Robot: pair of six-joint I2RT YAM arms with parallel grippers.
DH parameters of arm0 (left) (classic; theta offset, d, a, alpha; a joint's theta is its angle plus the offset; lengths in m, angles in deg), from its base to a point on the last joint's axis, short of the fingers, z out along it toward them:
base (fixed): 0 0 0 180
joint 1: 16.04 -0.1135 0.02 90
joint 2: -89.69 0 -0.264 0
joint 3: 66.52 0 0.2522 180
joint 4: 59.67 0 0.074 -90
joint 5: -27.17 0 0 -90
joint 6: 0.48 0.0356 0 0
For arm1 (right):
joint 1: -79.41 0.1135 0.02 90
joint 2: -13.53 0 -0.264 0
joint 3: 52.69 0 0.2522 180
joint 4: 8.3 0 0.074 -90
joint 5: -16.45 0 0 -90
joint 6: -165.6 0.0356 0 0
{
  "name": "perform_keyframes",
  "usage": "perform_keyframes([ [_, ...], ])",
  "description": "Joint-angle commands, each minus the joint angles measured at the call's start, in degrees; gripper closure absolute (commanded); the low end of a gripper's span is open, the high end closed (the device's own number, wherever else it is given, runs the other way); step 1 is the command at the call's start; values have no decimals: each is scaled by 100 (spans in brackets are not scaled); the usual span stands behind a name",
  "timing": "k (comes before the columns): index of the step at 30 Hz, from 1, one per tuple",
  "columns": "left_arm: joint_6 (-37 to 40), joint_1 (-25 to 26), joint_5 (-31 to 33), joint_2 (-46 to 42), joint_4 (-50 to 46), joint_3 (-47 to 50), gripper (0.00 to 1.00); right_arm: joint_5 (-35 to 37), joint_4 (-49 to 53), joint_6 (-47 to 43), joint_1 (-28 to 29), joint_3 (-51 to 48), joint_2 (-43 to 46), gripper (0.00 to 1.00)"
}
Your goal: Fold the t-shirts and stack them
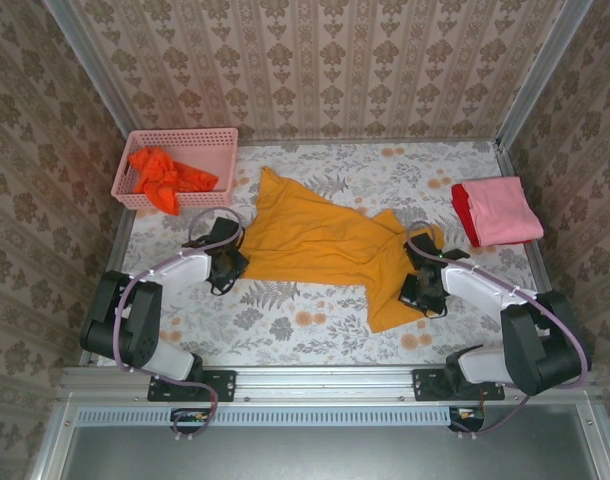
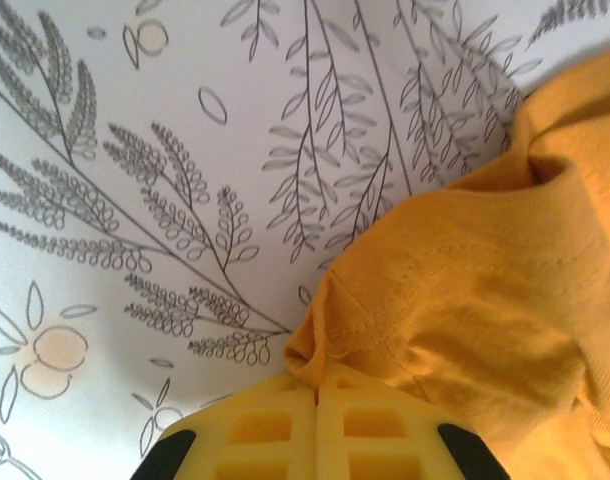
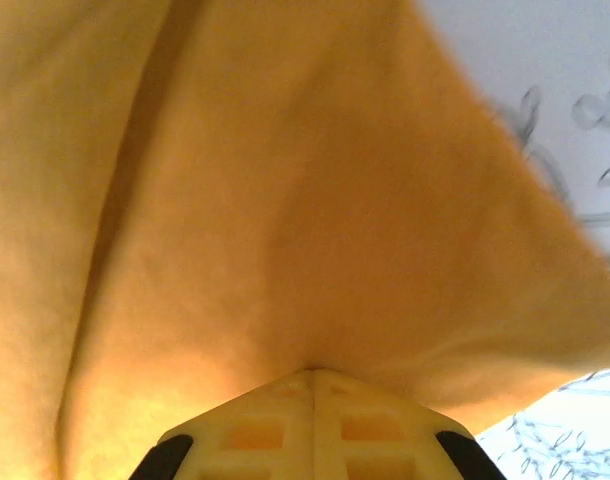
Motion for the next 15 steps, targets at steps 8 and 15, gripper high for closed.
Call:
perform_keyframes([
  [8, 118, -48, 97, -19, 194, -6, 100, 675, 932, 309, 1294, 408, -294, 100],
  [15, 134, -112, 148, -185, 128, 63, 100, 179, 1193, 688, 2289, 783, -909, 100],
])
